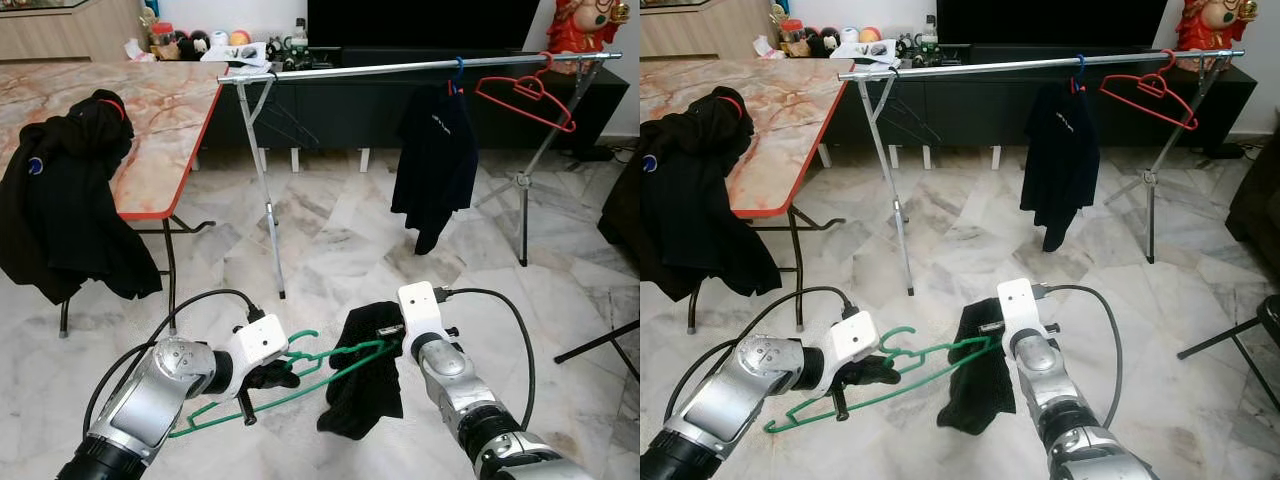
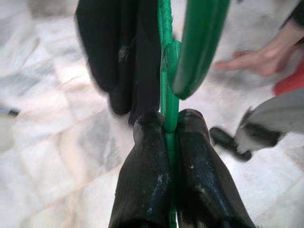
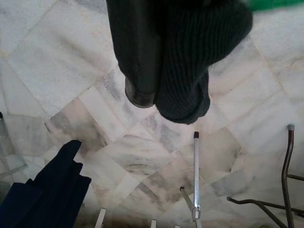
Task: Hang hanger
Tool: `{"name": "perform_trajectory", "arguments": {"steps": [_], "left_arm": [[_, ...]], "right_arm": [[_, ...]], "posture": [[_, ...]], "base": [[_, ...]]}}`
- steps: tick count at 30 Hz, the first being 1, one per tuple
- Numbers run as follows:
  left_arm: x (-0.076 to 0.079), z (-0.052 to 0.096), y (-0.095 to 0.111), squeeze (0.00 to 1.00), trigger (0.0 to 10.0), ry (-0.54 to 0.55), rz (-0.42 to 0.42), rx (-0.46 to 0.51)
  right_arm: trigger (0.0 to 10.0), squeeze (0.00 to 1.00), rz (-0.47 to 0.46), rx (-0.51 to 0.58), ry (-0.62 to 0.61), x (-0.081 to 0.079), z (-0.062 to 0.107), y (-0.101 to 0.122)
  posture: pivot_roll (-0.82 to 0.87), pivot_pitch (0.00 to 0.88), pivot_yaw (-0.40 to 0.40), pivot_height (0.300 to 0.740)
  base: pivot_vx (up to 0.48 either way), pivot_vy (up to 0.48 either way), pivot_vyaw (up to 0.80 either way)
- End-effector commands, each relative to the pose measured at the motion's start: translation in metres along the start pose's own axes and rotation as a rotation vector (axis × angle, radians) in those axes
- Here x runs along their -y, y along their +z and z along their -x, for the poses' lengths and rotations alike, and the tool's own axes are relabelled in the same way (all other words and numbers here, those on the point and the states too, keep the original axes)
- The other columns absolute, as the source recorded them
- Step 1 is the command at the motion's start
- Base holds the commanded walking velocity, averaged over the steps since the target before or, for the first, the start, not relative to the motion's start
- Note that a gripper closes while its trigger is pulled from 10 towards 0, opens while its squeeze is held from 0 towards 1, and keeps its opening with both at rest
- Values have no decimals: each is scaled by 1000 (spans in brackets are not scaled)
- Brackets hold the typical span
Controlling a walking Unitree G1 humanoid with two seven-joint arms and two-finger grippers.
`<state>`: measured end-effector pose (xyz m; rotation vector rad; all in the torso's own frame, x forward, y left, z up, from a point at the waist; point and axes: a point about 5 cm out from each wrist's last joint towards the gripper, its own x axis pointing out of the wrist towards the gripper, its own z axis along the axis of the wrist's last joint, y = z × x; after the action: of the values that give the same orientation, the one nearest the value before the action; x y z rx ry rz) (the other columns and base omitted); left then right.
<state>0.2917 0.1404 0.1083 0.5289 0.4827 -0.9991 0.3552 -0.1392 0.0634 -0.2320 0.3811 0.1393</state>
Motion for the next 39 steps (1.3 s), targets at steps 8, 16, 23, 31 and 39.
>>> {"name": "perform_trajectory", "arguments": {"steps": [8, 16, 23, 31, 39], "left_arm": [[-6, -3, 0, 0, 10000, 58, -36, -45], [-3, -12, 7, 0, 10000, 108, 10, 10], [4, -13, 8, 0, 10000, 58, 33, 32], [0, -12, -3, 0, 10000, 102, -10, -49], [-4, -16, 1, 0, 10000, 130, -9, -45]], "right_arm": [[10000, 0, -23, 16, -15, 8, -2, 9], [10000, 0, -59, 17, 32, 4, -1, 8], [10000, 0, -64, 18, 52, 8, 0, 7], [10000, 0, -96, 17, 39, 20, 0, 12], [10000, 0, -102, 20, 35, 22, 0, 14]], "posture": [[78, 89, 14, 740], [79, 89, 17, 740], [80, 85, 16, 740], [81, 83, 16, 740], [73, 74, 14, 740]], "base": [[0, 0, 0], [0, 0, 0], [0, 0, 0], [0, 0, 0], [0, 0, 0]]}}
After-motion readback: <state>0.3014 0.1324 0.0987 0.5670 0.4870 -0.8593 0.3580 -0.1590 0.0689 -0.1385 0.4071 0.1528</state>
